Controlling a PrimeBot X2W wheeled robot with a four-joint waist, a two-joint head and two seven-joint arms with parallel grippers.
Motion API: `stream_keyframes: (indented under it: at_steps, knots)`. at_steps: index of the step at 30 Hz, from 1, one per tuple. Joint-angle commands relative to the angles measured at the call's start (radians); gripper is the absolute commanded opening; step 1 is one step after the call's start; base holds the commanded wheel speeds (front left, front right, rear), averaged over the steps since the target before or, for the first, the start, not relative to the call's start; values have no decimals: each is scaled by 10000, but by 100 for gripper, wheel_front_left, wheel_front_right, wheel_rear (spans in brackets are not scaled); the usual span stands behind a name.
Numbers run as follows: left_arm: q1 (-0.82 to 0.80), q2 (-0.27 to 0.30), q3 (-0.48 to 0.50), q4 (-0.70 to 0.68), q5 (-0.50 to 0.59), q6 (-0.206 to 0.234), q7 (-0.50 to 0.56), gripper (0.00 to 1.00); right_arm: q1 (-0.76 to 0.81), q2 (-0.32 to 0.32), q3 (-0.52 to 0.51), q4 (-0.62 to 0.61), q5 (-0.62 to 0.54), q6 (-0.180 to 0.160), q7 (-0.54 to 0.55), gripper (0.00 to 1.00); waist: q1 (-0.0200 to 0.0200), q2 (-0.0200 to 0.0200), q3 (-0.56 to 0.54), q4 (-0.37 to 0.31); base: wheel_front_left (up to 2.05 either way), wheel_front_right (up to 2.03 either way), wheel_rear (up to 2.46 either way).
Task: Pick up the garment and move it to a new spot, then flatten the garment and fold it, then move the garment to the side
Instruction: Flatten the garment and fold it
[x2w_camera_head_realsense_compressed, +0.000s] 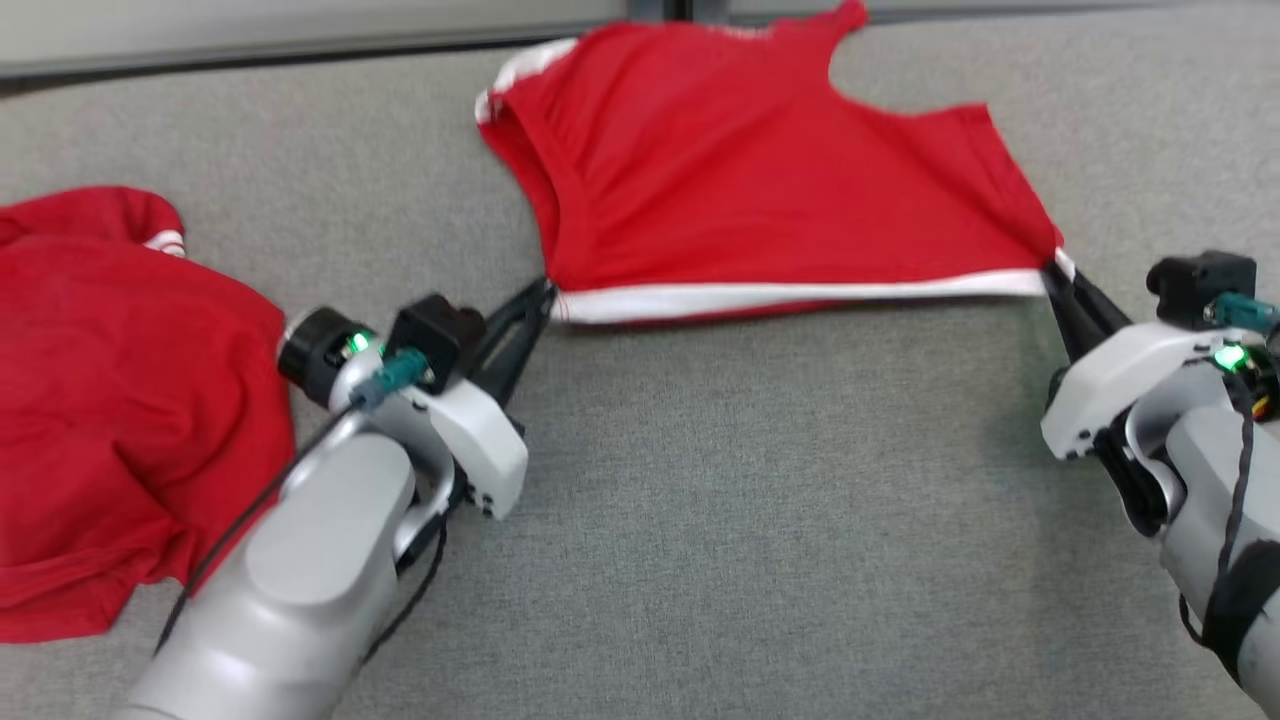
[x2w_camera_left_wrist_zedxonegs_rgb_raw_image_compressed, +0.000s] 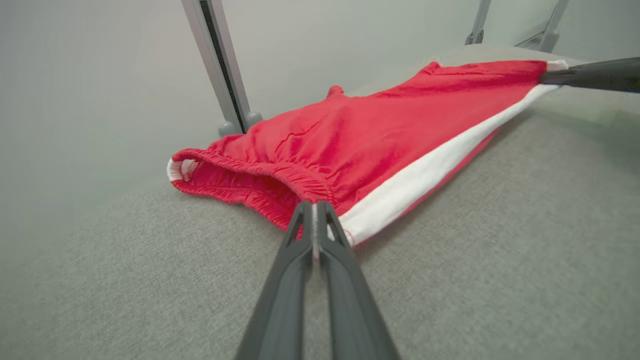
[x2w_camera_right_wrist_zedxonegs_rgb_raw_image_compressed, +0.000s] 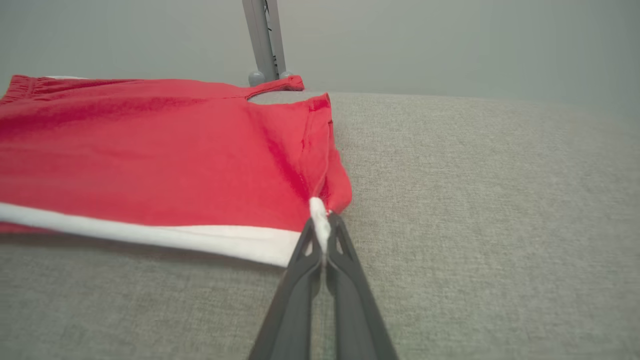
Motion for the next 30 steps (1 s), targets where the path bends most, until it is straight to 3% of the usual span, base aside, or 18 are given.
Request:
stream_keyframes:
  at_steps: [1, 11, 19, 30]
  knots:
    - [225, 56, -142, 10, -85, -10, -19, 0, 241, -181, 123, 31, 184, -7, 112, 0, 0, 0, -495, 6, 0, 0, 0]
    - [1634, 386, -1357, -572, -1361, -11, -19, 0, 1547, -1531, 1776, -1155, 1872, -8, 1658, 0, 0, 0, -1872, -46, 0, 0, 0]
    - [2708, 1104, -2330, -1732, -2624, -11, 201, 0, 2434, -3049, 3112, -2714, 3276, -16, 3369, 0, 0, 0, -2590, -217, 0, 0, 0]
    - [3991, 2070, -3259, -3646, -4044, -10, 993, 0, 3135, -4927, 3898, -4351, 4695, -17, 5640, 0, 0, 0, -3221, -537, 0, 0, 0]
